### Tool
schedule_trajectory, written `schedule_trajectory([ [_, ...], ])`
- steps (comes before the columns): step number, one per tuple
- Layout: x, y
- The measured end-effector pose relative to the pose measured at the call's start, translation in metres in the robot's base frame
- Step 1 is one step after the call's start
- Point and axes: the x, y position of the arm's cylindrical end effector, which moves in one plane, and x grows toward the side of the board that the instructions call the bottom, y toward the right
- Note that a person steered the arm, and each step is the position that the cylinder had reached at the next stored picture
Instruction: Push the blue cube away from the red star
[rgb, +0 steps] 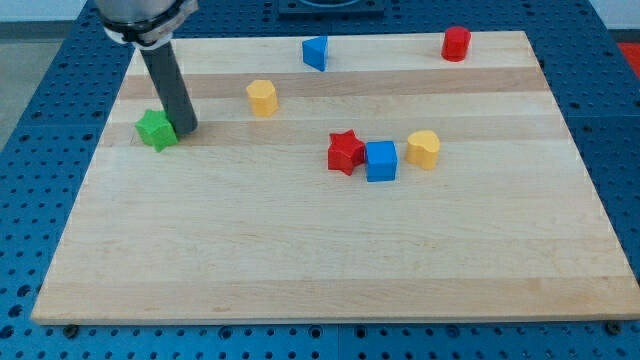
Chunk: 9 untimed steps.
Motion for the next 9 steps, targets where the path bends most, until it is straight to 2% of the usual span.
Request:
schedule_trajectory([
  [3,0.012,-0.018],
  [5,0.046,0.036],
  [6,0.080,0.077],
  [7,0.084,0.086],
  [9,0.032,0.091],
])
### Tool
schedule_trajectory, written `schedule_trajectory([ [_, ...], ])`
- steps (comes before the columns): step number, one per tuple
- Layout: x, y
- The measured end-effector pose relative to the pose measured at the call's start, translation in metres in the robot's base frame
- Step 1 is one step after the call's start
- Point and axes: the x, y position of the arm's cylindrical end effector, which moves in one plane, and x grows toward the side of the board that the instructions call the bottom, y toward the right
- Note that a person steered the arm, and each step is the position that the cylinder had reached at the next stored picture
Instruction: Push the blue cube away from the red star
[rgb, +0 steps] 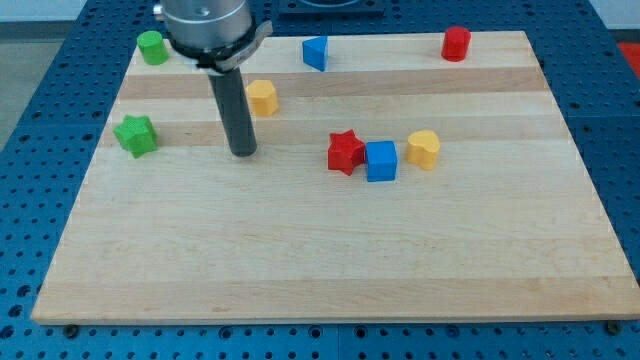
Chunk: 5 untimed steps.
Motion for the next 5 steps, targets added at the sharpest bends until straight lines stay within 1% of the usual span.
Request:
schedule_trajectory([
  [1,-0.001,0.049],
  [3,-0.017,0.126],
  [4,0.019,0.182],
  [5,0.057,0.203],
])
